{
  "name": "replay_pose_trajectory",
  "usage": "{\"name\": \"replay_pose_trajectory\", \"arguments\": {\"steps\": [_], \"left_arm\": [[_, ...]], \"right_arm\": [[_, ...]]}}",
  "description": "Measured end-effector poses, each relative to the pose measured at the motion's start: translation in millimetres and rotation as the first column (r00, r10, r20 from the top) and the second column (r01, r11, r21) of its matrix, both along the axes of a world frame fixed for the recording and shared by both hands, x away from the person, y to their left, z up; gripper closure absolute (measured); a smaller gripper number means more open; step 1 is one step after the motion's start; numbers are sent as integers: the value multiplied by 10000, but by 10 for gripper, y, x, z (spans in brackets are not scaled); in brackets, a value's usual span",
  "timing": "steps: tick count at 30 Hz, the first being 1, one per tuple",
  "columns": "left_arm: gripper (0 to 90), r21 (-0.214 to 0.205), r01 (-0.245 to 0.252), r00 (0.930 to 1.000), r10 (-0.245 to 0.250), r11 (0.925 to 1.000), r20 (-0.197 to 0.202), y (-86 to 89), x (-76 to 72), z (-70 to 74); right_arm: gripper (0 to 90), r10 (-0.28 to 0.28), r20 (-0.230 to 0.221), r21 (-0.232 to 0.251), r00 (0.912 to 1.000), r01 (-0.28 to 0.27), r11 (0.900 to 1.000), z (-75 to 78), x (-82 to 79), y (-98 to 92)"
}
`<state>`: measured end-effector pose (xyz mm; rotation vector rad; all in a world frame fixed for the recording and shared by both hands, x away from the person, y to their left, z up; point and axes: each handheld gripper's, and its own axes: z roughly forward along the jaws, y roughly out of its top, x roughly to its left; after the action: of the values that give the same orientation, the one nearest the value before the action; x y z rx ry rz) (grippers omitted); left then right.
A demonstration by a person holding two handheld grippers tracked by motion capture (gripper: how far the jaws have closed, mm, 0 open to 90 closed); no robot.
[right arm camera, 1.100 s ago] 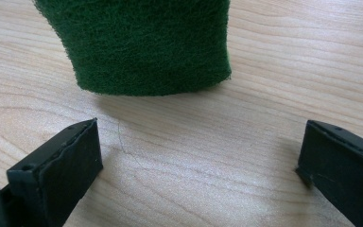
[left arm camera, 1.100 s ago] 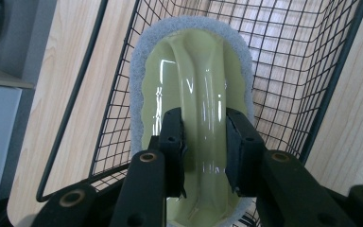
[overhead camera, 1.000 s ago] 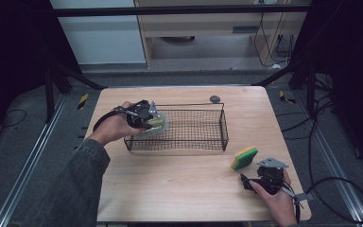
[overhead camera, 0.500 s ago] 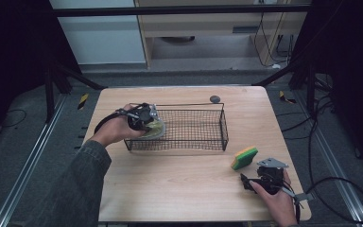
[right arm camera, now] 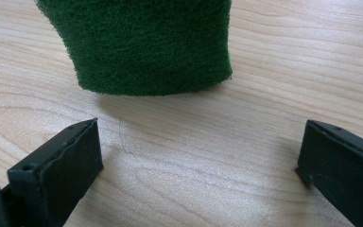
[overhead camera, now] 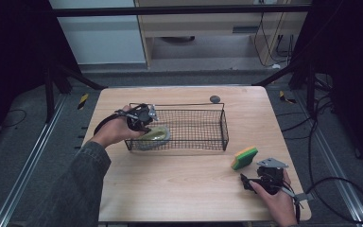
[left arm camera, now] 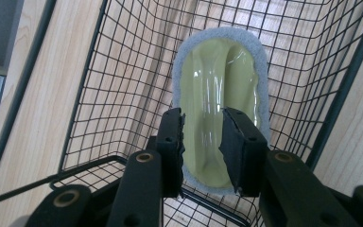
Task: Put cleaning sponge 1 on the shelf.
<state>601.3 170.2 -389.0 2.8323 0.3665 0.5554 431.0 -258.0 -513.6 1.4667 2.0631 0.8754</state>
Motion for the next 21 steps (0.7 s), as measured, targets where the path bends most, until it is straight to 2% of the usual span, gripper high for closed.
{"name": "replay_pose_trajectory", "arguments": {"steps": [14,19,21], "left_arm": [[646,-694,-182,9996,198,9974,216,86,-63,127],[595,-954,-279,9992,304,9950,257,84,-88,162],[535,-1042,-326,9991,353,9940,241,81,-108,170]], "right_arm": [[8,19,33,-36,10000,-19,10000,-2,0,0],[8,10,39,-7,10000,-10,10000,-1,0,2],[7,38,35,-41,10000,-38,10000,-1,2,0]]}}
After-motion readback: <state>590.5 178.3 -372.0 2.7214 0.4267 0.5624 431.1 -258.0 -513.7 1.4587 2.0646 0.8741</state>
